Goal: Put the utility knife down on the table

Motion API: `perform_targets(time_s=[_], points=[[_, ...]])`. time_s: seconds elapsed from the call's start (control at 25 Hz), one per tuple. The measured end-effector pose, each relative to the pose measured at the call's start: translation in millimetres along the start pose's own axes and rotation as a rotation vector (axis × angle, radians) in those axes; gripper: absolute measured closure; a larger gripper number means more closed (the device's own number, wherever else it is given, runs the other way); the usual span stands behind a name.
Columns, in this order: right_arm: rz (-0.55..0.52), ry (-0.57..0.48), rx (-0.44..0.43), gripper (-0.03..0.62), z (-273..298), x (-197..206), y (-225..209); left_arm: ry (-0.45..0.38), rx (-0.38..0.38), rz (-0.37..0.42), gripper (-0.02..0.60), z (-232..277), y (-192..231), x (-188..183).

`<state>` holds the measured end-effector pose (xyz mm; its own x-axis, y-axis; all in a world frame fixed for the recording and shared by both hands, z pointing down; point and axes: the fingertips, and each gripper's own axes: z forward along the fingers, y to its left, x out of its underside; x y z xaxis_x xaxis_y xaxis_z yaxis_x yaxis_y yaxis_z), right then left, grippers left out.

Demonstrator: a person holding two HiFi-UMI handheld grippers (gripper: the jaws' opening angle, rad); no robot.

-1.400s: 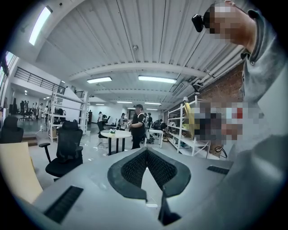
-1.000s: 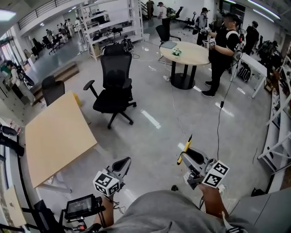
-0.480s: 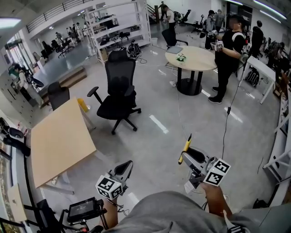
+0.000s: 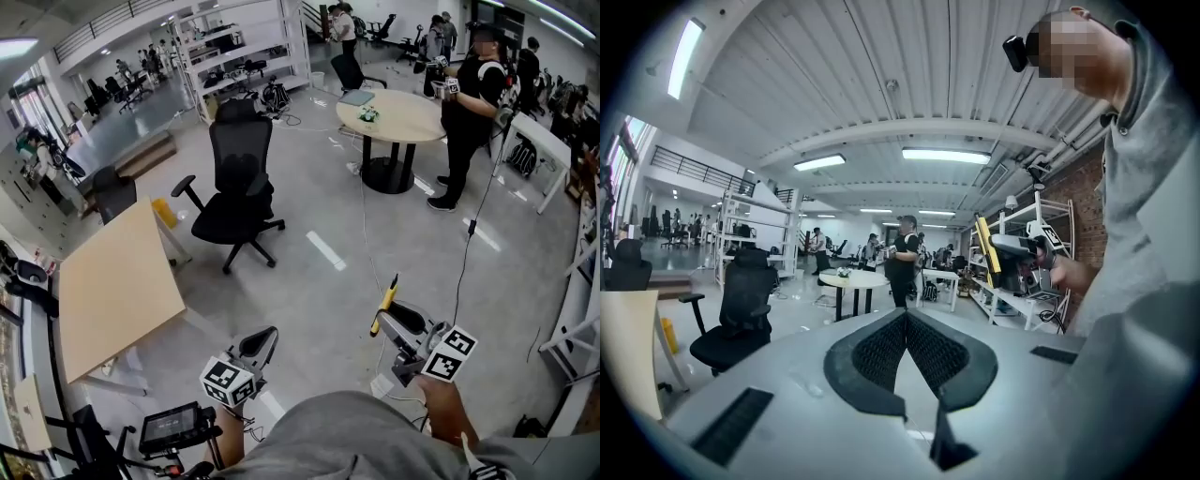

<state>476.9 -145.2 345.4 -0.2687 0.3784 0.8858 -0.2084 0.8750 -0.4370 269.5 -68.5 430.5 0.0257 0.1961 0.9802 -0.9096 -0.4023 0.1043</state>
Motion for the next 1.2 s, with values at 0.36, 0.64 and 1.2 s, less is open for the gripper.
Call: perform_targets(time_s=[0.36, 0.64, 1.2], points=[[0.021, -0.001, -0.009, 0.477, 0.0, -5.0, -23.8, 0.02, -0.002, 0.005, 0.575, 22.5, -0.7, -2.8], [0.024, 0.003, -0.015, 0.477, 2.6, -9.1, -37.0, 0.021, -0.012, 0.007, 0.575, 33.0, 3.4, -5.1], [0.062, 0.049, -0.05, 0.477, 29.0, 6.3, -66.0, 0.039, -0.049, -0.008, 0.575, 43.1, 22.8, 3.1]])
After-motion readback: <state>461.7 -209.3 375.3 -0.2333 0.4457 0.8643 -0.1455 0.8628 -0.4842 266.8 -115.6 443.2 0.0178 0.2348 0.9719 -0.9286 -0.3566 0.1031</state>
